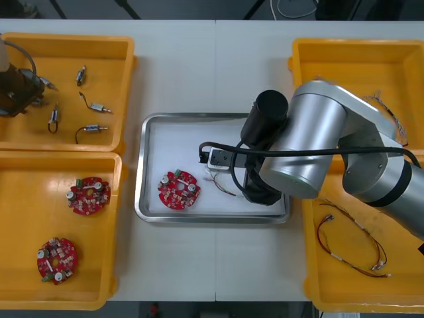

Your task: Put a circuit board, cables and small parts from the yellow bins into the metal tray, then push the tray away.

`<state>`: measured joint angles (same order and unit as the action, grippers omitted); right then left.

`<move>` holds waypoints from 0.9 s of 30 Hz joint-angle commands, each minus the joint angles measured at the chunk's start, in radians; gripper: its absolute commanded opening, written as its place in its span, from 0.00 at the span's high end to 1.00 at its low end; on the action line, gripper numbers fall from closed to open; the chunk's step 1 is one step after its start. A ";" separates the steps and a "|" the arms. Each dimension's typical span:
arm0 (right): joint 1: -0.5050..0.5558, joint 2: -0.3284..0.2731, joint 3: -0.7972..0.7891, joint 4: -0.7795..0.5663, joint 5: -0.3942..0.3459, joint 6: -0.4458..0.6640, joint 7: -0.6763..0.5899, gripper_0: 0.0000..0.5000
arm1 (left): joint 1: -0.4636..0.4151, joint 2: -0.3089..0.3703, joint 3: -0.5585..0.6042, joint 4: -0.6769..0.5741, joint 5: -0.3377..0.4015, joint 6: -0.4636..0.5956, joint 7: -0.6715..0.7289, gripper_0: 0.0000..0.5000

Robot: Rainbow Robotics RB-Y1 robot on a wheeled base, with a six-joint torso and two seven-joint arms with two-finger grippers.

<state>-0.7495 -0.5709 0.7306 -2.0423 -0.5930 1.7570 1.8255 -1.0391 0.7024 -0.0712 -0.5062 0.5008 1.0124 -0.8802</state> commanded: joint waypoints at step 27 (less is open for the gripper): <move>0.142 -0.044 -0.640 -0.268 0.058 0.163 -0.015 0.00 | -0.047 0.026 0.047 -0.241 -0.059 0.313 0.026 1.00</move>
<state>-0.6398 -0.5728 0.1616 -2.2767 -0.5300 1.9168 1.8251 -1.0506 0.6893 -0.0835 -0.6512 0.4625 1.2450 -0.8801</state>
